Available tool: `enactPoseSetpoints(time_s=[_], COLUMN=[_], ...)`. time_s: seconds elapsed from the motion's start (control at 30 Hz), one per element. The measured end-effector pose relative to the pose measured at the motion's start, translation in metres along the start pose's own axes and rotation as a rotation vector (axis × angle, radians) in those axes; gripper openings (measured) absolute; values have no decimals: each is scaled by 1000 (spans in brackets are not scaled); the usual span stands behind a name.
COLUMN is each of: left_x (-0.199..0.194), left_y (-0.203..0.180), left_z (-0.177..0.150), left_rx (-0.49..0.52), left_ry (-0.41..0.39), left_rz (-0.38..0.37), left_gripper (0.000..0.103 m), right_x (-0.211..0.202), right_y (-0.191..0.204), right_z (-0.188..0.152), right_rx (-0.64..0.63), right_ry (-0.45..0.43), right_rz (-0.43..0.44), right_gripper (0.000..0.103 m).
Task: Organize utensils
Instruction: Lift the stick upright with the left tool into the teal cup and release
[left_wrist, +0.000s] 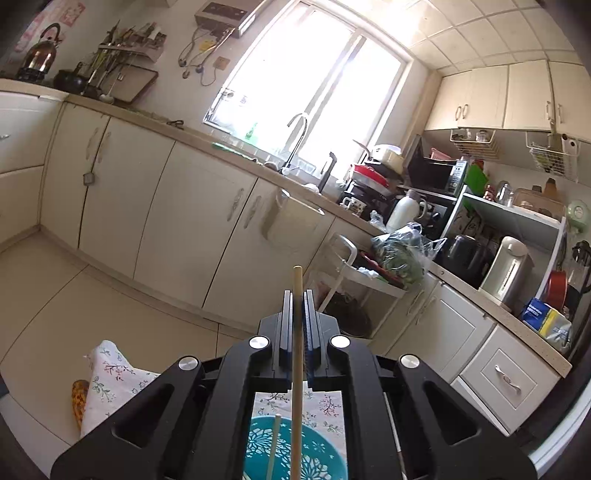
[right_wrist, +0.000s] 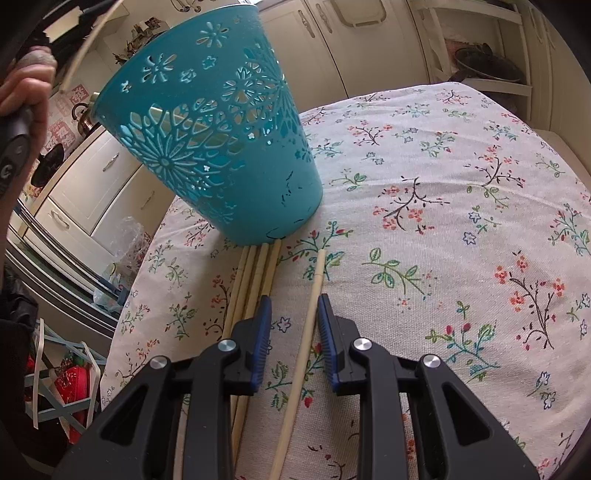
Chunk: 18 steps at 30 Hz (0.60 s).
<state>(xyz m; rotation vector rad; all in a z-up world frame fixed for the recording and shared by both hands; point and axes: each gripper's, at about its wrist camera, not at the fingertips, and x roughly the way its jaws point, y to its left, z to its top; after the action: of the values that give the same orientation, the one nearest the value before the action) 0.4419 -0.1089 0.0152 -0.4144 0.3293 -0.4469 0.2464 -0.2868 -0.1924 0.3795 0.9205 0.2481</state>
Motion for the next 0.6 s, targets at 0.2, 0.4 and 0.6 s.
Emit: enactPoseSetpoints(time_s=[0.2, 0.4, 0.6], left_x=[15, 18, 7], left_y=[8, 6, 2], left_z=[-7, -18, -40], left_rx=[7, 63, 159], left_ry=[4, 40, 60], left_rz=[15, 29, 73], left_gripper=[5, 5, 5], right_x=[1, 1, 1], right_y=[0, -2, -1], right_z=[-1, 0, 0], right_rx=[9, 15, 13], right_ry=[-1, -1, -1], right_rz=[8, 12, 11], right_gripper=[26, 26, 26])
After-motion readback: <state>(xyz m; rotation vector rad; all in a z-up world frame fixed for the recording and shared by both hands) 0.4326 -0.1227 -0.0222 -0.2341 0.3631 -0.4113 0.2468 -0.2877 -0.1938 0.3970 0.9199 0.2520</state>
